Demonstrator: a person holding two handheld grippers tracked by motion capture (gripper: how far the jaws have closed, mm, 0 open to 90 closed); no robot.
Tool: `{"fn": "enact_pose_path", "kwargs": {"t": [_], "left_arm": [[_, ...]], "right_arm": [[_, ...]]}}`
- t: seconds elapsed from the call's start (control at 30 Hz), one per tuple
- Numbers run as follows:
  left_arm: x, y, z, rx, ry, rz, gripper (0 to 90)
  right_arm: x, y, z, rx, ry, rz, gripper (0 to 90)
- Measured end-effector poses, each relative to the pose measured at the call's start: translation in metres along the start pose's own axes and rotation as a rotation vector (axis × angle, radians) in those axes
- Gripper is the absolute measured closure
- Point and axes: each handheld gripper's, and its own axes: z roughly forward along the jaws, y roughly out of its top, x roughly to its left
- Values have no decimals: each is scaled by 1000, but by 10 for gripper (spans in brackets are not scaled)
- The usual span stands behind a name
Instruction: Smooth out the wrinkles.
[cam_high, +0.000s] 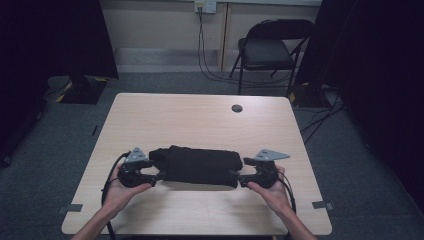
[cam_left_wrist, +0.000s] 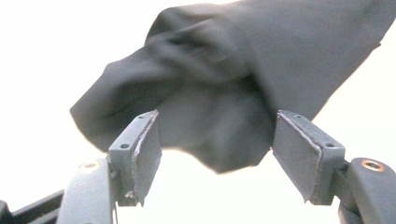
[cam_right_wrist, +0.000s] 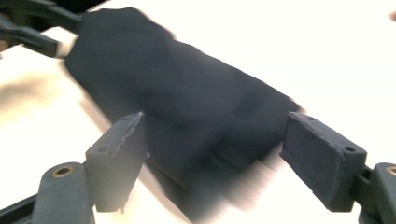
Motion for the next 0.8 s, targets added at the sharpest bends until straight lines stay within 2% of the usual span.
{"fn": "enact_pose_path", "kwargs": {"t": [0.07,0.1,0.17,0.2,0.27,0.33,0.37,0.43,0.47,0.53,0.6,0.67,0.8], "left_arm": [[14,-7,-6,19,27,-21,289],[21,-12,-8,35,42,-27,280],[33,-25,-9,56,88,-61,278],[37,-28,-8,73,92,-71,276],[41,-32,-5,100,108,-73,277],[42,-35,-1,133,126,-68,276],[42,-36,1,146,129,-48,275],[42,-39,5,161,150,-39,275],[42,-41,6,141,157,-36,260],[42,-44,7,112,146,-17,219],[42,-48,9,79,152,-18,176],[41,-52,11,37,158,-21,140],[40,-52,11,37,164,-28,138]], "right_arm": [[-13,-8,-12,-5,-46,63,223],[-19,-13,-16,16,-75,91,222],[-30,-24,-21,52,-132,109,224],[-38,-31,-24,88,-169,122,218],[-51,-42,-26,140,-224,134,216],[-62,-51,-28,165,-263,174,211],[-67,-53,-28,181,-284,175,206],[-72,-59,-28,200,-318,181,211],[-72,-61,-27,185,-331,165,211],[-70,-62,-26,195,-357,141,209],[-65,-63,-23,197,-390,96,182],[-63,-67,-21,166,-403,101,155],[-63,-68,-20,152,-407,100,152]]}}
